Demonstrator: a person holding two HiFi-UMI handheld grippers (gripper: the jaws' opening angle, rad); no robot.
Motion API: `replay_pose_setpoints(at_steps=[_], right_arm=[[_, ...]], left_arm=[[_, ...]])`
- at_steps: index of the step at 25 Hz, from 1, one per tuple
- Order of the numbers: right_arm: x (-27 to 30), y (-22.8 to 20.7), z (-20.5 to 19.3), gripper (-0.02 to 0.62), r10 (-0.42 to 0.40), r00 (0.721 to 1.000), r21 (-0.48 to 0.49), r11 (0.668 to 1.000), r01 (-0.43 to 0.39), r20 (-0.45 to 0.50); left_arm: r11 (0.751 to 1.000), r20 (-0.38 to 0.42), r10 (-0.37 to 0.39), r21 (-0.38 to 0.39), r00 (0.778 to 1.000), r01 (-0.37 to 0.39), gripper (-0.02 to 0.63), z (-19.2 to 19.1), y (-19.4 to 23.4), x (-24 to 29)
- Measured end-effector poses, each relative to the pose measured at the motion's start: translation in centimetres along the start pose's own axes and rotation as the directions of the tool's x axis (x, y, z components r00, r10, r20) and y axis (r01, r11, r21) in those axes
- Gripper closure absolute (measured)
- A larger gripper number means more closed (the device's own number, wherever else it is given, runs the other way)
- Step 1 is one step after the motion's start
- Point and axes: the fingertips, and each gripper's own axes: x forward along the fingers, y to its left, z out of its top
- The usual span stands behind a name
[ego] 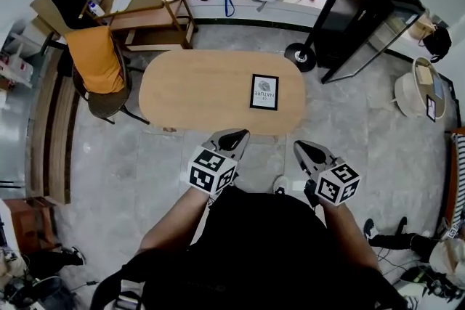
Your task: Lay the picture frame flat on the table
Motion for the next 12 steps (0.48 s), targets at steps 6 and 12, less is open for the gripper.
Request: replay_pose_setpoints(at_steps=[6, 12], right_arm=[[-1.3, -1.6, -1.2, 0.595, 0.026, 1.0, 0.016, 1.0, -0.026, 0.006], [-1.5, -2.0, -1.9, 0.595, 0.04, 0.999, 0.045, 0.998, -0.041, 0.029]], left_arm=[[1.0, -0.054, 0.013, 0.012, 0.998, -0.013, 0.601, -1.5, -2.9, 0.9], [0.999, -0.069, 0.009, 0.043, 0.998, -0.006, 0.601, -1.6, -4.4, 1.0]])
